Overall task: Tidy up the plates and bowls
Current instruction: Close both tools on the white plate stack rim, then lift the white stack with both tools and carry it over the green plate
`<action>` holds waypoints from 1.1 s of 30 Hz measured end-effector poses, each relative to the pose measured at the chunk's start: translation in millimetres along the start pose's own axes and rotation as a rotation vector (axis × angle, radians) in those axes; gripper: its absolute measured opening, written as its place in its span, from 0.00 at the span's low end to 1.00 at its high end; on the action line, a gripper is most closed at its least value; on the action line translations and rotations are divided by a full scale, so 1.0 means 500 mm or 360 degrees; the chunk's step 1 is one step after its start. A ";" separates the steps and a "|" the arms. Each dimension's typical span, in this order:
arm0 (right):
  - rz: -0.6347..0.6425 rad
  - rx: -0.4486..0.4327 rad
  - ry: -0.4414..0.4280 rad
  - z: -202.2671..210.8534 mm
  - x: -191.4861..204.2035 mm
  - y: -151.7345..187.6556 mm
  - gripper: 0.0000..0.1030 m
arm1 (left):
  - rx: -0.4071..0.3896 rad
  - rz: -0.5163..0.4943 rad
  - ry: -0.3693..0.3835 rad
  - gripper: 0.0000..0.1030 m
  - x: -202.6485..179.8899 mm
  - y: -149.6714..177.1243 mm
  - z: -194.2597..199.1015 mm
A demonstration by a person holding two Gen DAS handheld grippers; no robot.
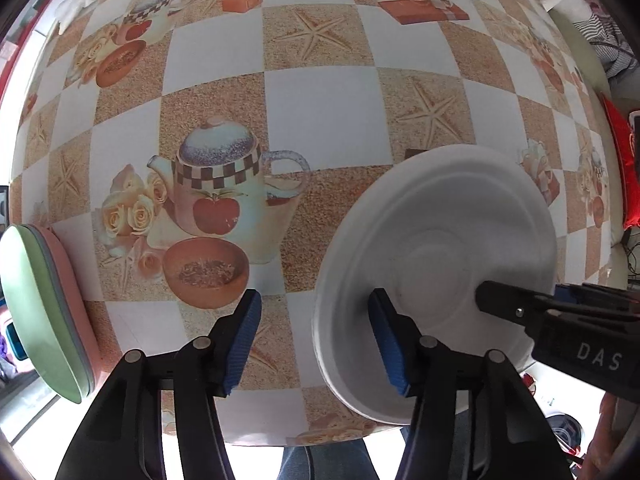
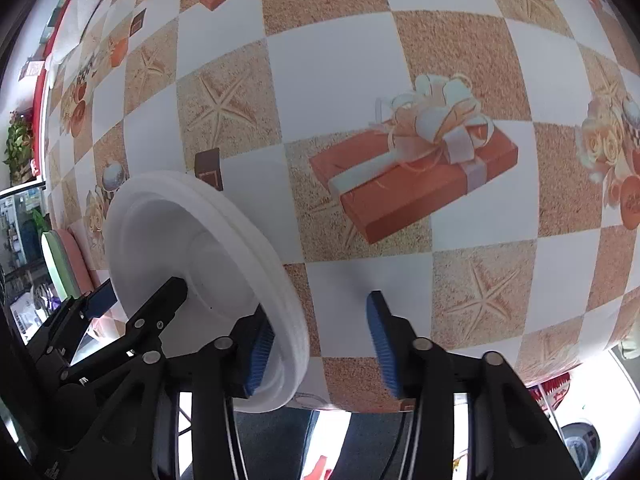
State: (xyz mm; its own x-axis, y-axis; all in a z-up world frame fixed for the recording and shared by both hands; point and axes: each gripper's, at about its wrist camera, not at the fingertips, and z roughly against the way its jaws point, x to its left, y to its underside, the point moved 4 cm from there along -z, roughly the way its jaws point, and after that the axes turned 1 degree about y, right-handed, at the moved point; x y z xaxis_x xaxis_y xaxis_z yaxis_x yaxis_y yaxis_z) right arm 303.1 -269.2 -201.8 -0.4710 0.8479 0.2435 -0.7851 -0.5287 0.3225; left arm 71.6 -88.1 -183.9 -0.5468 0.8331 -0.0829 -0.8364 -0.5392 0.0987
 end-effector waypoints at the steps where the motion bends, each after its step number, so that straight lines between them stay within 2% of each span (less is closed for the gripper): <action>1: -0.0012 0.0006 -0.0022 -0.008 0.004 0.006 0.38 | 0.0000 -0.0006 0.0021 0.48 -0.004 0.000 -0.001; 5: 0.0040 0.0030 -0.0060 -0.028 0.030 0.026 0.23 | 0.0008 -0.0051 0.0061 0.36 -0.023 0.005 -0.010; 9: 0.0125 0.0012 0.0028 -0.031 0.070 0.037 0.23 | -0.0001 -0.0026 0.0049 0.37 -0.017 0.009 -0.011; 23: 0.0291 0.0034 0.0089 -0.089 0.247 0.093 0.24 | -0.0017 0.0129 0.0031 0.37 0.039 0.041 0.002; 33: 0.0381 0.0054 0.0113 -0.142 0.353 0.081 0.24 | -0.0027 0.0208 0.0041 0.37 0.086 0.045 0.007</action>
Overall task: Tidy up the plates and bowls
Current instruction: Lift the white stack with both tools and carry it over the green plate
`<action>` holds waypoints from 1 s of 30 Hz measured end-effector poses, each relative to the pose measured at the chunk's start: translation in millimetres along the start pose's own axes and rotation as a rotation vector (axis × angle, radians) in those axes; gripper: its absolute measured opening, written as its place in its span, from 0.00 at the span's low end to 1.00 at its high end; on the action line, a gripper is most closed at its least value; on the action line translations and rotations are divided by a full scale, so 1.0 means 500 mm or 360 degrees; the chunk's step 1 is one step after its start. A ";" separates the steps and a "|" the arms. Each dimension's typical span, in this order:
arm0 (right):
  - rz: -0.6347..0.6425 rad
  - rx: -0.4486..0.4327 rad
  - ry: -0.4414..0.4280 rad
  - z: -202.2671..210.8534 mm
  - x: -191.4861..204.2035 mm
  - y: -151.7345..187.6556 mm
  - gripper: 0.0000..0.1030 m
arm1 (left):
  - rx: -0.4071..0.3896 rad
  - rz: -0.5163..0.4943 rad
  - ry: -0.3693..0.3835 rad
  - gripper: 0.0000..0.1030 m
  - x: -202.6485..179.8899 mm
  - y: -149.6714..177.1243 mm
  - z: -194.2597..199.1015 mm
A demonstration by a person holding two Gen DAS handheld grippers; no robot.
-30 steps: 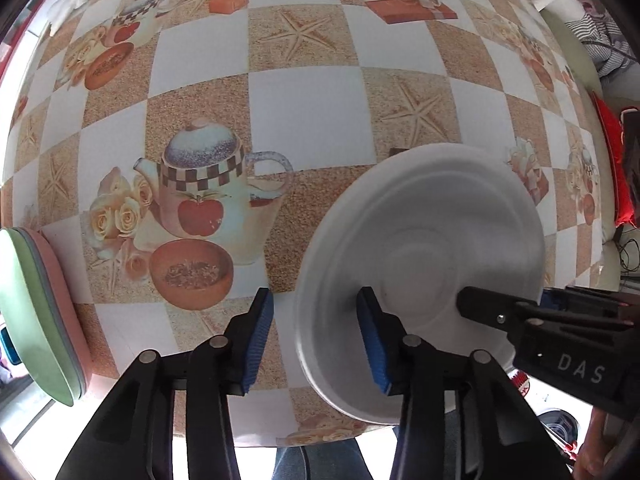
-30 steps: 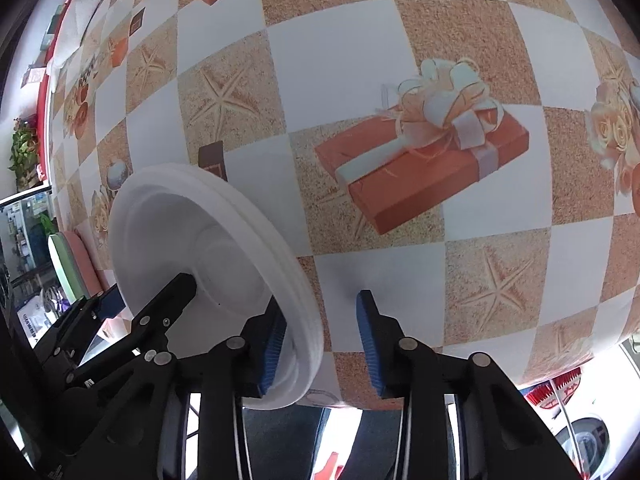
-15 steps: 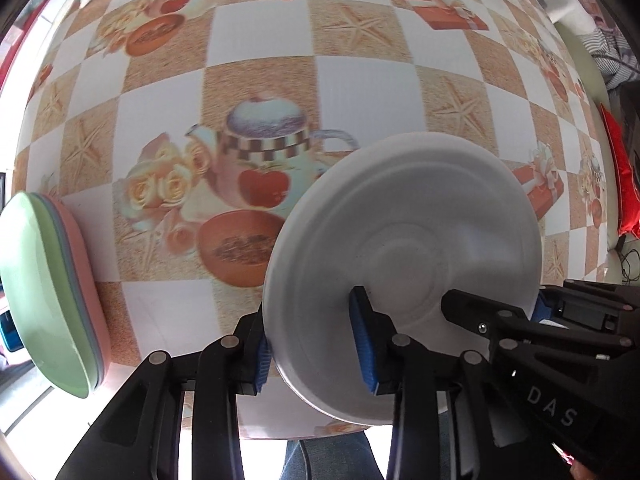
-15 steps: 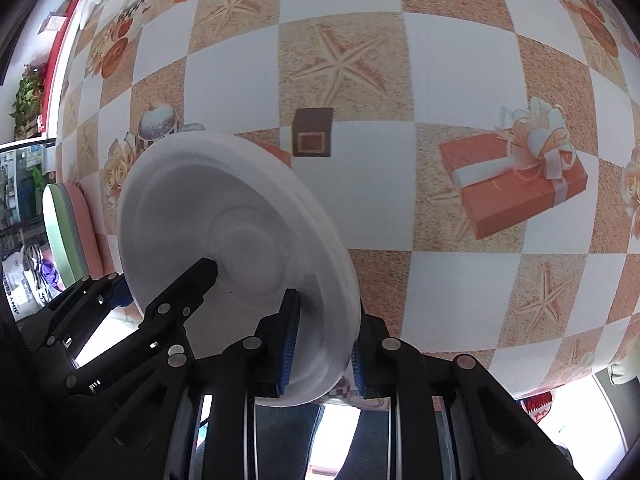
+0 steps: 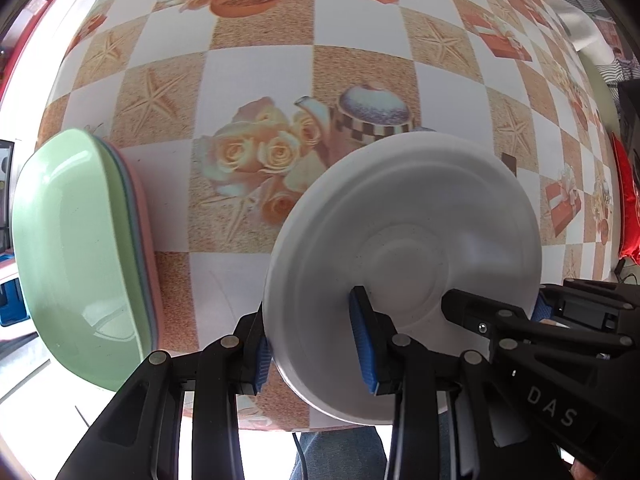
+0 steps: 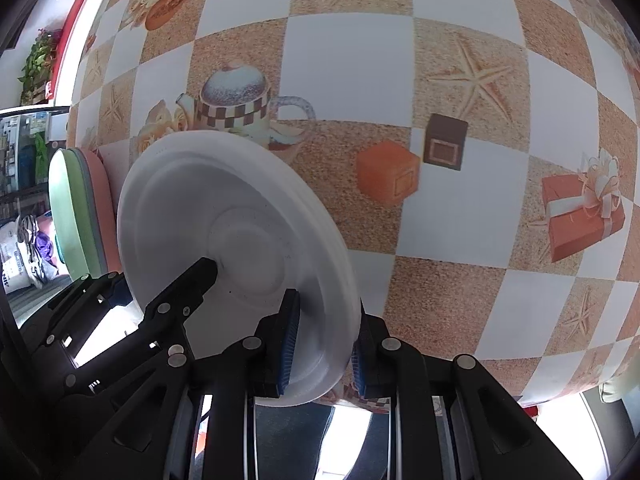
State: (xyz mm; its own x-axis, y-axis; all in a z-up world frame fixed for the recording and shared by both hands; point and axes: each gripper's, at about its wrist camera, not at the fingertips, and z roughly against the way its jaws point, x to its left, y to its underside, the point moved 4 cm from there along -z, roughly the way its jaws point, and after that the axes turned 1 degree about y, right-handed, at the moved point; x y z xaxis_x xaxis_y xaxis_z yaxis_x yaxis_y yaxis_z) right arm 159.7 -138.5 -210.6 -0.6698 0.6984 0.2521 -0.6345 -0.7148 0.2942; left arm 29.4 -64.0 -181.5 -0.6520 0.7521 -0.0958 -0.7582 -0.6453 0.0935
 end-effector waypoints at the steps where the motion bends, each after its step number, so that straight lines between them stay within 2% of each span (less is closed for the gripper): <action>1: 0.0007 0.0002 0.0004 -0.001 0.008 -0.002 0.24 | -0.0001 0.0005 0.0003 0.37 0.005 -0.002 0.001; 9: 0.0048 0.0011 0.0031 -0.017 0.097 -0.007 0.24 | -0.0003 0.0020 0.0016 0.37 0.023 0.016 0.004; 13: 0.0060 0.0008 0.0037 0.003 0.119 -0.006 0.24 | -0.0042 0.0037 0.0031 0.37 0.033 0.003 0.045; 19: 0.0158 -0.0050 0.0063 0.069 0.178 -0.011 0.24 | -0.0164 0.0110 0.0022 0.37 0.058 -0.007 0.123; 24: 0.0294 -0.0093 0.0059 0.108 0.271 -0.015 0.24 | -0.0259 0.0273 -0.0032 0.37 0.136 0.002 0.182; 30: 0.0515 -0.0108 0.0061 0.104 0.405 0.001 0.24 | -0.0301 0.0490 -0.0061 0.37 0.265 0.031 0.198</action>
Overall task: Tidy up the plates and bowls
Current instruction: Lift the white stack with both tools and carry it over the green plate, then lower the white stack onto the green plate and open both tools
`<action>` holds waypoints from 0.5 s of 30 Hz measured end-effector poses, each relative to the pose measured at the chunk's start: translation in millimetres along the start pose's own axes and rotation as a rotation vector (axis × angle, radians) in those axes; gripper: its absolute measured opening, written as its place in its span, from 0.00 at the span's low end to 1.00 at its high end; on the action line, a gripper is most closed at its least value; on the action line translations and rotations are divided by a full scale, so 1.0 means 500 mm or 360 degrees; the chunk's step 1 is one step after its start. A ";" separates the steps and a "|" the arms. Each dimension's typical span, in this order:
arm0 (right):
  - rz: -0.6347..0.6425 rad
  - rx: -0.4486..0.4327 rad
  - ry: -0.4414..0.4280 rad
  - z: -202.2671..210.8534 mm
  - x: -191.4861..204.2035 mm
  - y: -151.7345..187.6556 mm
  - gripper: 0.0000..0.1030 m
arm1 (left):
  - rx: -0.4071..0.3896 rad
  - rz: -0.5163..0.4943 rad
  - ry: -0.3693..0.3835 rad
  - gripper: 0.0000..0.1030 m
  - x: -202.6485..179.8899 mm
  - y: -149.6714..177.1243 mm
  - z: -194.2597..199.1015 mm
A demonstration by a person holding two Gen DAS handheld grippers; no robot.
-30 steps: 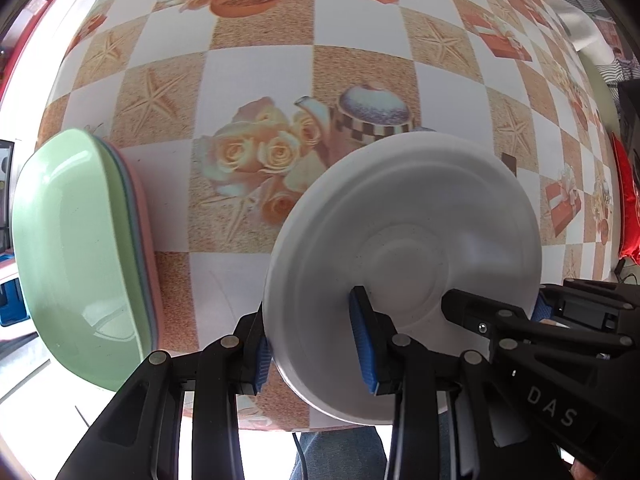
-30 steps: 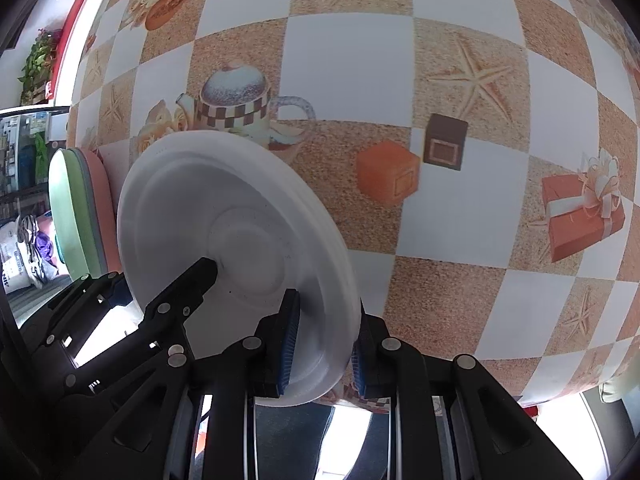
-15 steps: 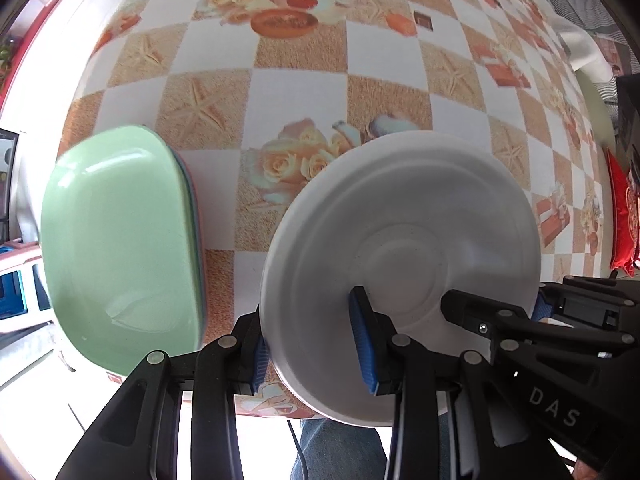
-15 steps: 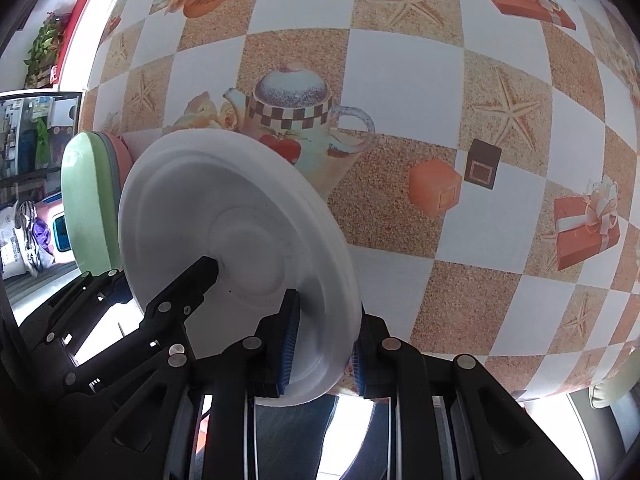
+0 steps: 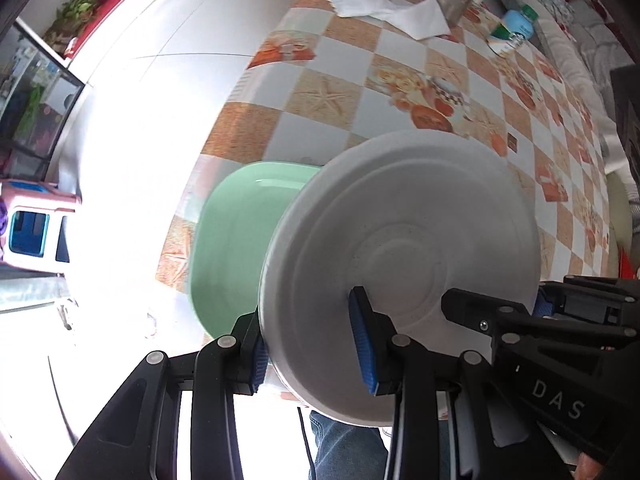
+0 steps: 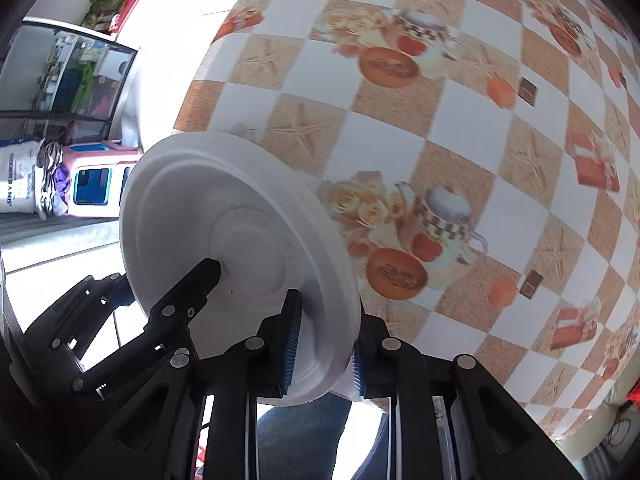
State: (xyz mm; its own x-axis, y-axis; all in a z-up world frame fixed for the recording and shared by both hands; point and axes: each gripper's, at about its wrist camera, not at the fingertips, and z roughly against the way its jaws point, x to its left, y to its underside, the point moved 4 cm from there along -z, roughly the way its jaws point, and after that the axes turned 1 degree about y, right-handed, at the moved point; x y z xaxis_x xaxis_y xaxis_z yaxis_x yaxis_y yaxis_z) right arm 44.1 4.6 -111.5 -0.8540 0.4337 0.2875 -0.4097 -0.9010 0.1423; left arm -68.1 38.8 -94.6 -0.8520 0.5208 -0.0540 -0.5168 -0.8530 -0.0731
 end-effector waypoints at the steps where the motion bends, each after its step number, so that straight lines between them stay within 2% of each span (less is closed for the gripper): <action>1: 0.0033 0.0003 0.0004 -0.007 0.017 0.000 0.24 | 0.0003 0.0026 -0.0006 0.37 0.015 0.001 -0.005; 6: 0.0130 0.0038 0.0002 -0.054 0.090 -0.025 0.24 | 0.0025 0.0115 -0.0027 0.37 0.070 -0.003 -0.023; 11: 0.0164 0.0070 0.0001 -0.090 0.112 -0.030 0.24 | 0.0044 0.0145 -0.0019 0.37 0.099 -0.006 -0.051; 14: 0.0171 0.0070 0.0010 -0.098 0.101 -0.028 0.24 | 0.0021 0.0150 -0.0034 0.45 0.110 -0.008 -0.054; 15: 0.0175 0.0067 0.0013 -0.097 0.099 -0.026 0.24 | 0.0004 0.0153 -0.0052 0.52 0.115 -0.008 -0.049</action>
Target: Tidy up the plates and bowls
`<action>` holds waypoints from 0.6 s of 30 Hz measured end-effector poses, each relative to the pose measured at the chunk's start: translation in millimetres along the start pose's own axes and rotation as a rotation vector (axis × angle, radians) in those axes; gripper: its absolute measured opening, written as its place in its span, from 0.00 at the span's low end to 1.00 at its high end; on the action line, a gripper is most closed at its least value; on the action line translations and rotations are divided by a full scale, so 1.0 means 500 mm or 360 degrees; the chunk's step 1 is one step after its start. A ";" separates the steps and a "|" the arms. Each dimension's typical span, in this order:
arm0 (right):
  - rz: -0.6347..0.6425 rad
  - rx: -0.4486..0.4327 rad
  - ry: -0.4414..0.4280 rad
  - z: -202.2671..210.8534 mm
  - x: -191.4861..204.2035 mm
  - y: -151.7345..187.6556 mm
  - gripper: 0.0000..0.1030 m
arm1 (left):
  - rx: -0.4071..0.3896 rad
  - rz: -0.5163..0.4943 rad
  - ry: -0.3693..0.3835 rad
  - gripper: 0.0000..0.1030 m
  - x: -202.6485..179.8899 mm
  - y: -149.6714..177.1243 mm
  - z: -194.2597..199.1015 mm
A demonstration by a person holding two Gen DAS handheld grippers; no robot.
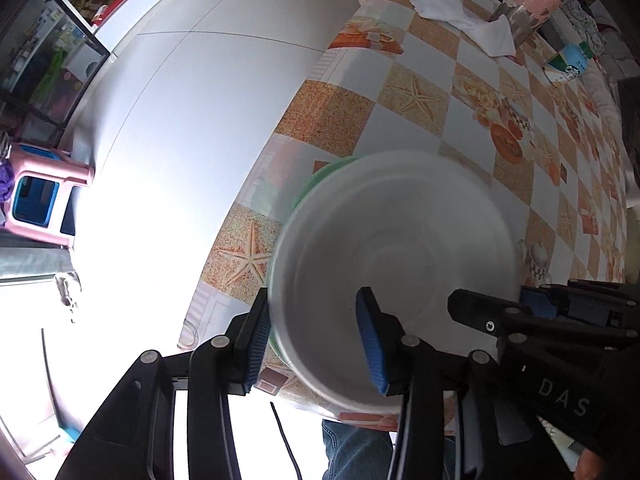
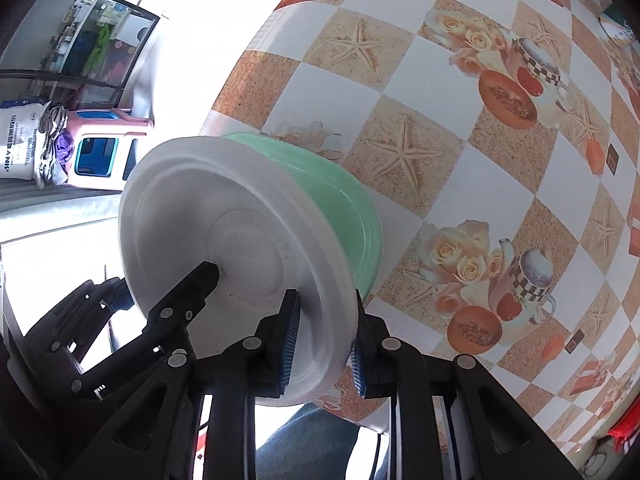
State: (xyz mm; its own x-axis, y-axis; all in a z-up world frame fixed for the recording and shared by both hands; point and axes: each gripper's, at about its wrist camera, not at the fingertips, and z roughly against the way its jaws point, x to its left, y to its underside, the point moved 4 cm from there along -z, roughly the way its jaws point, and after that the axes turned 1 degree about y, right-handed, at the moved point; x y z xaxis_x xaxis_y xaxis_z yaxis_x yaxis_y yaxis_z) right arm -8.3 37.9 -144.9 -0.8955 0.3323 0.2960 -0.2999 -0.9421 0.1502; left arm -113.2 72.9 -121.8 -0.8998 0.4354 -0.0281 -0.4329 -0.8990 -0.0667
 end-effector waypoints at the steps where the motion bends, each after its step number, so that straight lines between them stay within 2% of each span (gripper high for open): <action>1: -0.0002 -0.0001 -0.0002 -0.002 0.002 -0.003 0.24 | -0.0026 0.0006 -0.0014 0.58 0.006 0.001 0.007; 4: -0.0013 -0.0011 0.0006 0.007 0.004 -0.008 0.33 | -0.0080 0.0029 -0.0076 0.68 0.027 0.001 0.021; 6: -0.0008 -0.0047 0.0095 0.030 -0.010 -0.004 0.67 | -0.0083 0.0050 -0.0061 0.78 0.041 0.003 0.028; 8: -0.0002 -0.0098 0.0101 0.047 -0.021 -0.003 0.77 | -0.0116 0.0040 -0.0050 0.80 0.045 0.006 0.040; 11: -0.0002 -0.0110 0.0081 0.071 -0.022 -0.001 0.77 | -0.0154 -0.0018 -0.0037 0.90 0.035 0.012 0.060; 12: -0.0001 -0.0118 0.0094 0.079 -0.023 0.001 0.77 | -0.0164 -0.0041 -0.0043 1.00 0.029 0.013 0.065; 15: 0.0008 -0.0138 0.0119 0.100 -0.026 0.008 0.79 | -0.0160 -0.0133 -0.0067 1.00 0.005 0.015 0.069; 16: 0.0008 -0.0148 0.0121 0.107 -0.026 0.011 0.85 | -0.0153 -0.0155 -0.0069 1.00 -0.001 0.018 0.071; 17: 0.0006 -0.0163 0.0126 0.114 -0.027 0.014 1.00 | -0.0151 -0.0178 -0.0088 1.00 -0.006 0.021 0.074; 18: 0.0005 -0.0193 0.0132 0.124 -0.028 0.019 1.00 | -0.0147 -0.0200 -0.0109 1.00 -0.012 0.024 0.077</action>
State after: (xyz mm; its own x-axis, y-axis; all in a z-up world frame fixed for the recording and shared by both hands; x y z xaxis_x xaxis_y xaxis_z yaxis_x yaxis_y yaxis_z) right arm 22.0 27.2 -89.3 -0.9191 0.3289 0.2168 -0.3299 -0.9434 0.0329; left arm -115.0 57.8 -84.2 -0.8417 0.5372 0.0541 -0.5385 -0.8279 -0.1569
